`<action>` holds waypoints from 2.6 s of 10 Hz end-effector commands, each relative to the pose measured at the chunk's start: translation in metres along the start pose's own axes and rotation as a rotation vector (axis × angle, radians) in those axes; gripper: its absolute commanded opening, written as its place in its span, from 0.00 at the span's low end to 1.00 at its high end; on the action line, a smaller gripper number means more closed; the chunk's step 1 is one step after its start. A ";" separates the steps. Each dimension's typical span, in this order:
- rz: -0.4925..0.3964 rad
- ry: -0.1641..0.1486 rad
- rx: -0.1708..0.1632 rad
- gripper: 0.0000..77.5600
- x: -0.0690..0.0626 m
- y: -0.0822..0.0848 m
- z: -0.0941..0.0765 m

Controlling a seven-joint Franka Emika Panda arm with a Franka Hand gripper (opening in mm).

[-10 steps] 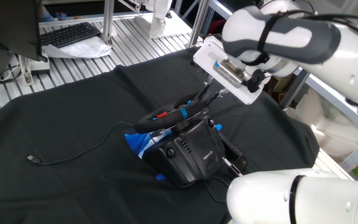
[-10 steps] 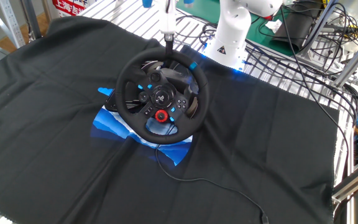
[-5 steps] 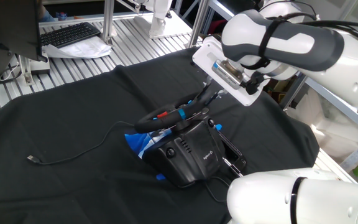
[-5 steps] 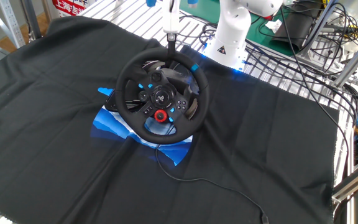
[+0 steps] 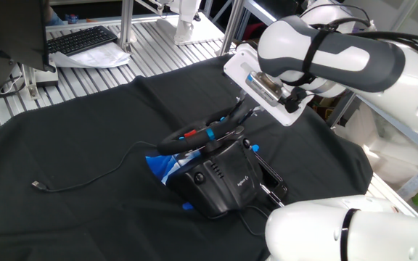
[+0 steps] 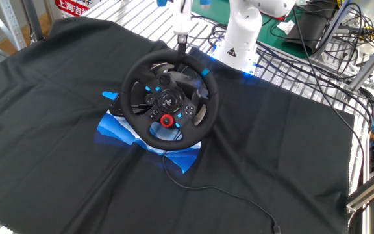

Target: Rotate the steering wheel 90 degrees clockwise

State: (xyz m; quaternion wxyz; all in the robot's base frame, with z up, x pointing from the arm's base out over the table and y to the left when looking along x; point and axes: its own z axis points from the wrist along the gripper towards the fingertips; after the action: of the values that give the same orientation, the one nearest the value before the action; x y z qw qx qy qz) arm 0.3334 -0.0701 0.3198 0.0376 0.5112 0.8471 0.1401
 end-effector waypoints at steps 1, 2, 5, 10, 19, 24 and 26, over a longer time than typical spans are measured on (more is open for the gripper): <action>0.037 -0.009 0.019 0.02 0.013 -0.008 0.011; 0.045 -0.017 0.018 0.02 0.013 -0.007 0.011; 0.055 -0.030 0.033 0.02 0.013 -0.005 0.013; 0.038 -0.033 0.117 0.02 0.013 0.008 0.013; -0.009 -0.054 0.237 0.02 0.017 0.008 0.009; 0.002 -0.093 0.265 0.02 0.017 0.009 0.012; 0.008 -0.106 0.271 0.02 0.017 0.009 0.014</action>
State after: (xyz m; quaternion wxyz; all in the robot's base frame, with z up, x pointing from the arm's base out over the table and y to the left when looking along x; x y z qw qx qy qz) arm 0.3400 -0.0491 0.3209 0.0199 0.5202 0.8538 0.0084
